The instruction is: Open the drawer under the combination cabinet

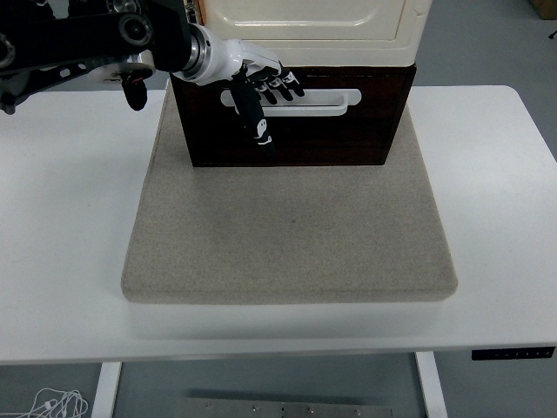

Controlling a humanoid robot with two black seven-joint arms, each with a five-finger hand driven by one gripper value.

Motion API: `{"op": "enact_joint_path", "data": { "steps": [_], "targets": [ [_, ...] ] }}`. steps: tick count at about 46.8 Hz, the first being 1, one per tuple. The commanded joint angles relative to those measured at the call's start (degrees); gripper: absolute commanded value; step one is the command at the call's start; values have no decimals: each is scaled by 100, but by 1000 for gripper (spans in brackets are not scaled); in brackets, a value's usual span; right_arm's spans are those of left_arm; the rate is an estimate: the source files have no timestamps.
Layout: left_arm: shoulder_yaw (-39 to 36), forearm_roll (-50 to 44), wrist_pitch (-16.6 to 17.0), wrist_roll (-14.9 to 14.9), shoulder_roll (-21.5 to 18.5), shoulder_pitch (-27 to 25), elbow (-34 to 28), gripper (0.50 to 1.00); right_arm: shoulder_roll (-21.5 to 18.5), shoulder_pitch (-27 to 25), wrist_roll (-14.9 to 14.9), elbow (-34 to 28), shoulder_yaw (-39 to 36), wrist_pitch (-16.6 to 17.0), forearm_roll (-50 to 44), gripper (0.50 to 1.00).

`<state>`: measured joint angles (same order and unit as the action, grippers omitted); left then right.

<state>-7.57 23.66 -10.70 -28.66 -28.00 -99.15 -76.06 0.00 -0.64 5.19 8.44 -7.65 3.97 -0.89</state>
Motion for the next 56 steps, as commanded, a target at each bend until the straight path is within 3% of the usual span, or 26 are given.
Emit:
{"op": "enact_joint_path", "data": {
  "steps": [1,24,35,45,56],
  "targets": [
    [1,25,-55,1,31,10,65,1000,0,3,-1,-9,0,-2,1,928],
    [1,51,-125,1,303,115,267,1000,0,-6,-1,0,0,-2,1,926],
    [10,43,-371,1,295,106,276,1000,0,3,-1,0,0,-2,1,928],
    [106,34,-1074,9,286,54,434,1000,0,3,-1,0,0,-2,1,926],
    [124,-19,-1460,9,260,10,470,1000,0,3,-1,0,0,7,1,928]
  ]
}}
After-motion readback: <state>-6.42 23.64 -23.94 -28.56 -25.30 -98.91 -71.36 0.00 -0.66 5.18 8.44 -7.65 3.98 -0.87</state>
